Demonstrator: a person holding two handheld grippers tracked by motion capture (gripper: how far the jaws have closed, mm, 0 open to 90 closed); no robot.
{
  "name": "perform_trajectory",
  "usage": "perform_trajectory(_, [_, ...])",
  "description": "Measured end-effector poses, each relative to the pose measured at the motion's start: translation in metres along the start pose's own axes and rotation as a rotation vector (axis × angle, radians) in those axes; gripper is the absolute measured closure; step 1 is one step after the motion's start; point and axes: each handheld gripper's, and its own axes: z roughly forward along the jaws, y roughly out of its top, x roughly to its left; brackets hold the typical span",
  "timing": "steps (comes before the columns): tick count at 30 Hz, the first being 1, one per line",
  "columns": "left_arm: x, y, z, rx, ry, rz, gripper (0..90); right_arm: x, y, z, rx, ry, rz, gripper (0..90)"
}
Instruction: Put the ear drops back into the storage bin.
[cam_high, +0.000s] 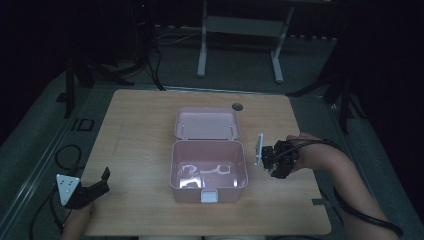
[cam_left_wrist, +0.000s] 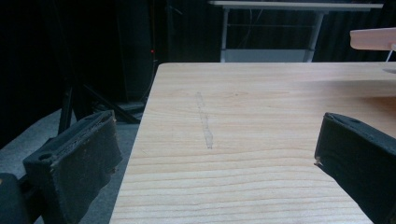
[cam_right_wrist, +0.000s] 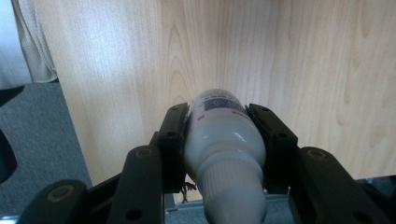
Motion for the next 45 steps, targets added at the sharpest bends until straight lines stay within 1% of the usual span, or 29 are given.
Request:
perform_trajectory(5, [0.000, 0.000, 0.000, -0.001, 0.000, -0.001, 0.3, 0.001, 0.010, -0.014, 0.003, -0.004, -0.019, 59.7])
perform_trajectory(7, [0.000, 0.000, 0.000, 0.001, -0.001, -0.001, 0.3, 0.000, 0.015, -0.019, 0.004, 0.001, -0.020, 59.7])
perform_trajectory(9, [0.000, 0.000, 0.000, 0.001, 0.000, -0.001, 0.4, 0.000, 0.021, -0.025, 0.005, -0.005, -0.029, 59.6])
perform_trajectory(15, [0.000, 0.000, 0.000, 0.001, -0.001, -0.003, 0.4, 0.000, 0.038, -0.034, 0.011, 0.003, -0.044, 59.7])
perform_trajectory(19, [0.000, 0.000, 0.000, 0.000, -0.002, -0.004, 0.4, 0.000, 0.050, -0.040, 0.001, 0.004, -0.061, 59.7])
perform_trajectory(21, [0.001, 0.000, 0.000, 0.000, -0.002, -0.004, 0.4, 0.000, 0.056, -0.042, -0.010, 0.006, -0.079, 59.7])
perform_trajectory(23, [0.001, 0.000, 0.000, 0.000, -0.002, -0.005, 0.3, 0.000, 0.060, -0.044, -0.014, 0.011, -0.078, 59.7])
perform_trajectory(24, [0.001, 0.000, 0.000, 0.000, -0.001, -0.004, 0.3, 0.000, 0.064, -0.045, -0.018, 0.007, -0.085, 59.7])
perform_trajectory(30, [0.000, 0.000, 0.000, 0.001, -0.002, -0.004, 0.3, 0.003, 0.080, -0.049, -0.053, 0.009, -0.122, 59.7])
perform_trajectory(33, [0.000, 0.000, 0.000, 0.002, -0.003, -0.004, 0.3, 0.003, 0.088, -0.049, -0.063, 0.008, -0.126, 59.7])
perform_trajectory(36, [0.001, 0.000, 0.000, 0.002, -0.003, -0.005, 0.3, 0.003, 0.095, -0.045, -0.074, 0.009, -0.140, 59.7])
perform_trajectory(38, [0.001, 0.000, 0.000, 0.002, -0.002, -0.006, 0.4, 0.003, 0.099, -0.041, -0.082, 0.016, -0.146, 59.7])
perform_trajectory(40, [0.001, 0.000, 0.000, 0.000, -0.002, -0.007, 0.3, 0.003, 0.103, -0.036, -0.085, 0.024, -0.141, 59.7])
perform_trajectory(44, [0.001, 0.000, 0.000, 0.000, -0.002, -0.007, 0.3, 0.002, 0.108, -0.021, -0.084, 0.044, -0.142, 59.7])
perform_trajectory(45, [0.001, 0.000, 0.000, 0.000, -0.002, -0.007, 0.3, 0.002, 0.108, -0.021, -0.084, 0.044, -0.142, 59.7])
